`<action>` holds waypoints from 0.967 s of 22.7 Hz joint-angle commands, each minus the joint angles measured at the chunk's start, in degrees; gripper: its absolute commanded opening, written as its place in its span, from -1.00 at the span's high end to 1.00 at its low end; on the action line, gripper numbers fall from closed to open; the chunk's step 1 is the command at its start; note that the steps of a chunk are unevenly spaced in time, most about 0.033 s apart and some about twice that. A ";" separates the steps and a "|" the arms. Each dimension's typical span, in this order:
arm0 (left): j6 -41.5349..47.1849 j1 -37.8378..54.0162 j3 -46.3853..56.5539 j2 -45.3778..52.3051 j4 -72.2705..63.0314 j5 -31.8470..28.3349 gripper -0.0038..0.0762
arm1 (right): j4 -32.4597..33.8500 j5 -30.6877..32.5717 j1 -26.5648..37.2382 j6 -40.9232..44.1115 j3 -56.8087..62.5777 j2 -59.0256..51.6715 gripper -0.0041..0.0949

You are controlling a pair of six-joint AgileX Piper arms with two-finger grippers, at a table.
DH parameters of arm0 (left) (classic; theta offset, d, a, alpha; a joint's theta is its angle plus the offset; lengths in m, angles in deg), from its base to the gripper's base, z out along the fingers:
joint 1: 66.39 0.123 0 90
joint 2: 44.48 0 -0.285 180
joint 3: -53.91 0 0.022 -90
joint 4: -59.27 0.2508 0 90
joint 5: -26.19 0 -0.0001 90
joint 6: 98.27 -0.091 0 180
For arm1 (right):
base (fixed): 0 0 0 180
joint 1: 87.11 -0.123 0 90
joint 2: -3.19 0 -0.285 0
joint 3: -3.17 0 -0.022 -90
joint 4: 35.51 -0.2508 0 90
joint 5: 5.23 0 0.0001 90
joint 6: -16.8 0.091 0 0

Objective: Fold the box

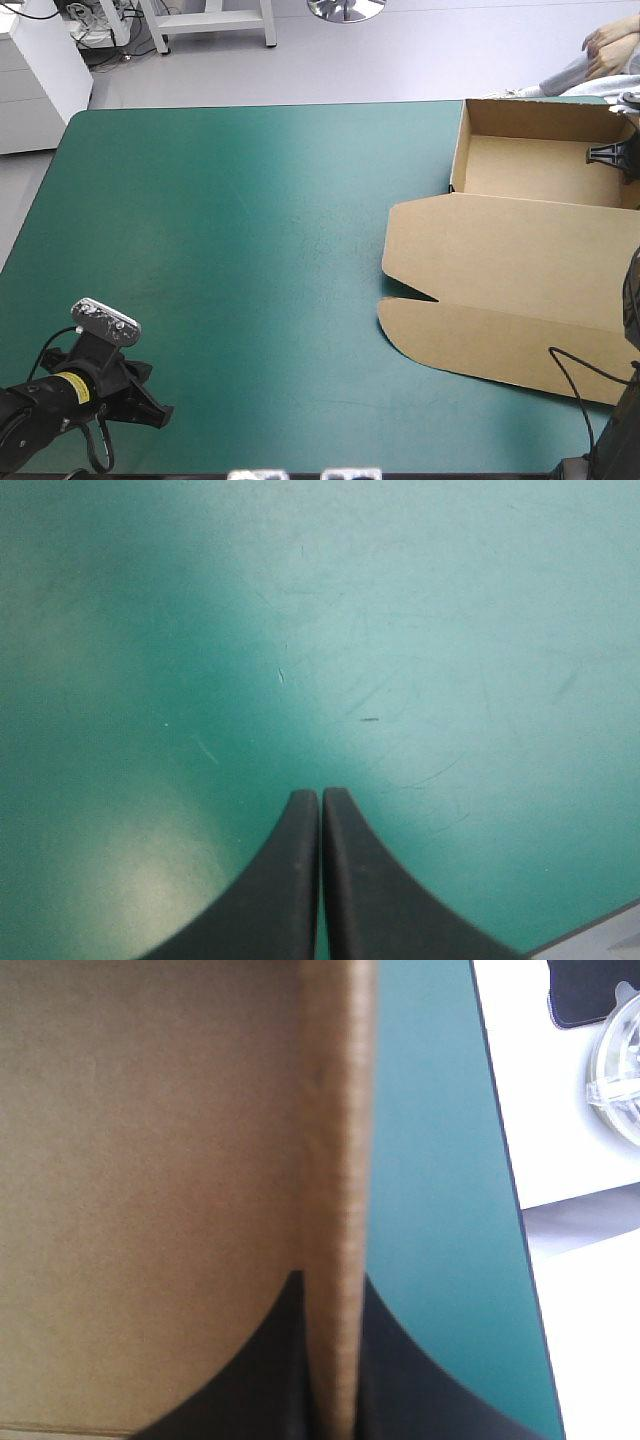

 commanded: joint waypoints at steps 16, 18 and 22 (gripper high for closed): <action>0.41 -0.03 -1.40 -0.22 -0.19 1.11 0.93 | -10.10 -3.71 9.27 -3.76 -2.12 -3.97 -0.68; 0.41 -0.03 -1.40 -0.22 -0.19 1.11 0.93 | -10.10 -3.45 9.27 -3.76 -2.12 -4.08 -0.68; 0.41 -0.03 -1.40 -0.22 -0.19 1.11 0.93 | -10.93 -1.61 9.27 -3.76 -2.35 -5.28 -0.68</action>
